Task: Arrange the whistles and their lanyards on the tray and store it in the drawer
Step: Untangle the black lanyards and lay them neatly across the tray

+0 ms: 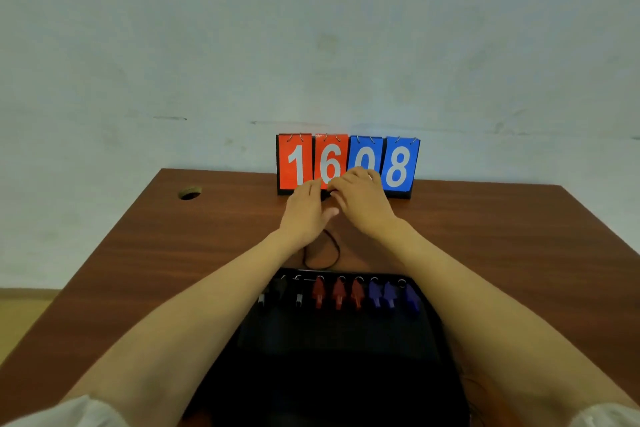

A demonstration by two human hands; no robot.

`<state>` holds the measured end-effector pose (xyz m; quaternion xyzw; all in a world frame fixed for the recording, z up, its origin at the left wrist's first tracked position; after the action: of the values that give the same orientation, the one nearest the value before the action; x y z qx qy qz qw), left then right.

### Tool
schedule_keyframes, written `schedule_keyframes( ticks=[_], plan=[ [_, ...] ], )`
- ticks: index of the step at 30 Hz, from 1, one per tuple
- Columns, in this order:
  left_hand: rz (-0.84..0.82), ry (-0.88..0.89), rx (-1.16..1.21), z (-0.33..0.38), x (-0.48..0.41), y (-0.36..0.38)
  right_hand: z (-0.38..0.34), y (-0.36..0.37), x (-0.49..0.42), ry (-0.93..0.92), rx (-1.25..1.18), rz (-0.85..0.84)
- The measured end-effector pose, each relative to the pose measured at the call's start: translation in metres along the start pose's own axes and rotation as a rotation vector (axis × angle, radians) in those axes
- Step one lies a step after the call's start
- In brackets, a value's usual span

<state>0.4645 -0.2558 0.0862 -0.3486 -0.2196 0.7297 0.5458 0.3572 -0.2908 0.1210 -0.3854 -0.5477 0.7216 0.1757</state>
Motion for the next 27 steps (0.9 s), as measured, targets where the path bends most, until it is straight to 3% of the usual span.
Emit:
schedule_keyframes(
  ticks=[6,14,19,27],
  plan=[
    [0.076,-0.007,0.353,0.056,0.016,-0.051,0.007,-0.081,0.012,0.085,0.039,0.230],
    [0.092,0.071,0.513,0.083,0.066,-0.116,0.034,-0.157,0.053,0.230,0.035,0.437],
    [0.037,0.150,0.278,0.081,0.096,-0.132,0.031,-0.163,0.085,0.202,0.032,0.348],
    [0.010,0.054,0.112,0.037,0.144,-0.132,0.030,-0.138,0.141,0.305,-0.088,0.156]
  ],
)
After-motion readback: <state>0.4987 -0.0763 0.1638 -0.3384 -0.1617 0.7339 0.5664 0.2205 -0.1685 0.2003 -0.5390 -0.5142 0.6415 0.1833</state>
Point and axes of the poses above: each hand's wrist, its own x-axis away from the middle knuckle, its own y-axis out of the palm, z = x × y, the point moved 4 cm from there along -x, towards the middle knuckle, and after that the axes turned 11 degrees about x, right-handed, at the moved point
